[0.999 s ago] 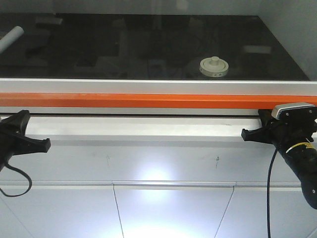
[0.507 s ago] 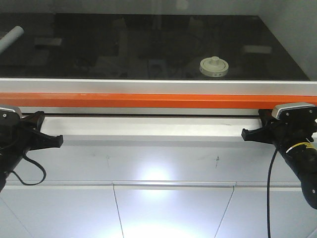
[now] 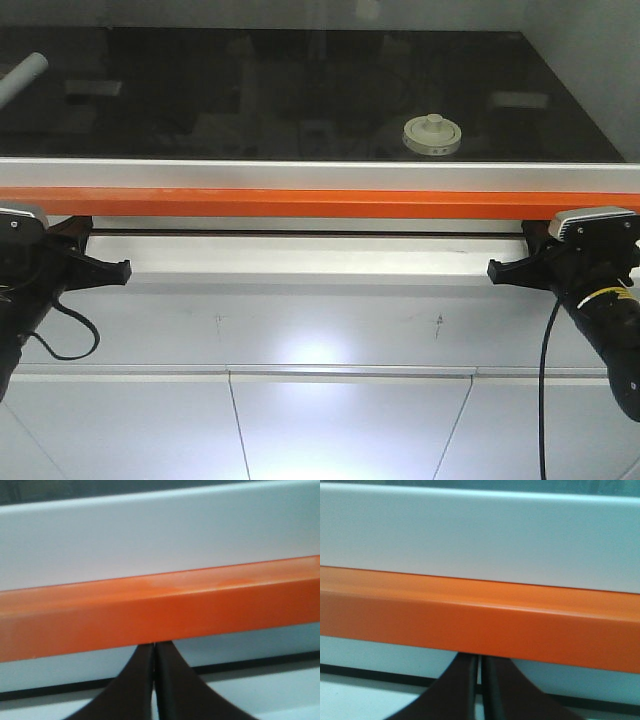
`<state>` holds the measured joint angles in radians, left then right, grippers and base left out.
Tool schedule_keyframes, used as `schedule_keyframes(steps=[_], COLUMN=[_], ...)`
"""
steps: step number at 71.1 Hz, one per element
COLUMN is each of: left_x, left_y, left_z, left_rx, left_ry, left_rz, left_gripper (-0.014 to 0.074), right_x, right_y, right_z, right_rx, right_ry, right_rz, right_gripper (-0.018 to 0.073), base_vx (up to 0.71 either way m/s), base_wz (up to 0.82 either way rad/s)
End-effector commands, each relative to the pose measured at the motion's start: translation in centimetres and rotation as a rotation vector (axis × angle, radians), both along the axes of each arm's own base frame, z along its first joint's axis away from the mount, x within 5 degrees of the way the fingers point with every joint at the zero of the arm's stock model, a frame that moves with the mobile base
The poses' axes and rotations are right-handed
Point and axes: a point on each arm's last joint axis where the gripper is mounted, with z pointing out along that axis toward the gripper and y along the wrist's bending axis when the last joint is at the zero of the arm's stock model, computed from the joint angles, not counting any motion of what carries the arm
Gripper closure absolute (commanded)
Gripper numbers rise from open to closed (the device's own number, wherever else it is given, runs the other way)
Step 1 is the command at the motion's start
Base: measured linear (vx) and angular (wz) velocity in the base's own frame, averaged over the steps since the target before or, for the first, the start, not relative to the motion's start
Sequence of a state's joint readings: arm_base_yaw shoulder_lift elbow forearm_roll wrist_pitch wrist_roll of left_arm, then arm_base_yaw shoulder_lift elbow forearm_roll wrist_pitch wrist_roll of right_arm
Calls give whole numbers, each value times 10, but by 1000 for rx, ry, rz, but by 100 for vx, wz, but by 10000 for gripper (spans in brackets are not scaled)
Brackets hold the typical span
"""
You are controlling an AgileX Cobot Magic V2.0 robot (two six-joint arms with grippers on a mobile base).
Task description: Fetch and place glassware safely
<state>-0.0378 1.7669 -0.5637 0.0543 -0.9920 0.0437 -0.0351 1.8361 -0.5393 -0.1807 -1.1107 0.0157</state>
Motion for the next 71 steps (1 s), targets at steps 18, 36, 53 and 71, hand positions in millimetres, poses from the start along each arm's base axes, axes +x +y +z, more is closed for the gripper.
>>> schedule_keyframes(steps=[18, 36, 53, 71], left_x=[17, 17, 17, 19], left_y=[1, 1, 1, 0], left_z=[35, 36, 39, 42], left_rx=[-22, -22, -23, -16], left_ry=[-159, -163, -181, -190], left_rz=[12, 12, 11, -4], left_gripper=[603, 603, 603, 603], right_x=[4, 4, 4, 3], right_y=[0, 0, 1, 1], right_z=[23, 23, 27, 30], right_rx=[3, 3, 8, 16], right_ry=[-135, -135, -178, -188], right_rz=[3, 3, 6, 7], right_gripper=[560, 560, 560, 560], base_vx=[0, 0, 0, 0], base_wz=[0, 0, 0, 0])
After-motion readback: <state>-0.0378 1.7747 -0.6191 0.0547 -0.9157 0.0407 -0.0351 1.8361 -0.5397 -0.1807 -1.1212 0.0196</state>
